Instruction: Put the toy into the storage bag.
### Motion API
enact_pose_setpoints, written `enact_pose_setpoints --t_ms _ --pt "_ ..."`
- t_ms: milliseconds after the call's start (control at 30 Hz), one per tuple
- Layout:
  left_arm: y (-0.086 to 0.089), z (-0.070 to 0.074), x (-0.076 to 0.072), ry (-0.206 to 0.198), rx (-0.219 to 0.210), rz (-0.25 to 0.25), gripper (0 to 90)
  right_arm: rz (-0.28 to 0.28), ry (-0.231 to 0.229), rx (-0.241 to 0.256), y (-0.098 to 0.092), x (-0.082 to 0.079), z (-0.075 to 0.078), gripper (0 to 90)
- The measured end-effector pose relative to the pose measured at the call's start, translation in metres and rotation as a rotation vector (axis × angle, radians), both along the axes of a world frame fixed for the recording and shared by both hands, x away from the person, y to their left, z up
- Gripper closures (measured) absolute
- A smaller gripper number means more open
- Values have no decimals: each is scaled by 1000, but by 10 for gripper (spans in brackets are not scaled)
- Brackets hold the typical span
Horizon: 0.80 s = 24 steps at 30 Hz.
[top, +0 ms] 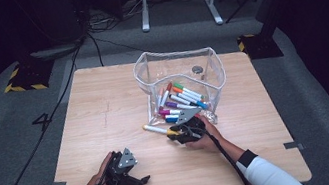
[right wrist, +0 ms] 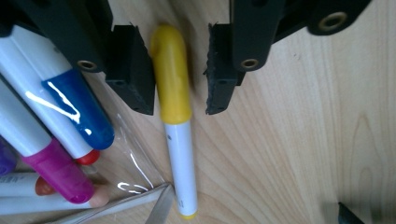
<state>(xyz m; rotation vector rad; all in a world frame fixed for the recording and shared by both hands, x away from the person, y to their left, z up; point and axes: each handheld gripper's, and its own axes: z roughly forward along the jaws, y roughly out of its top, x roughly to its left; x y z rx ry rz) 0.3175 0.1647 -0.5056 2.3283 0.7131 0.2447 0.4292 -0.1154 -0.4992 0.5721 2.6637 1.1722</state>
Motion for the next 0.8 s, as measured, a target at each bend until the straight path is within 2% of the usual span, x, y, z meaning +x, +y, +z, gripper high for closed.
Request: enact_pose_setpoints --t_ms 33,100,300,467,800 --pt "0 0 0 0 0 0 1 12 -2 -5 -2 -3 0 717" --pt "0 0 0 0 -1 2 2 36 -1 -18 -7 -8 2 736" --pt "0 0 0 0 -1 2 2 79 5 -45 -20 -20 4 741" --pt "0 0 0 0 -1 1 2 107 -12 -85 -29 -27 9 743" --pt "0 0 0 0 -1 2 2 121 -82 -57 -44 -39 38 744"
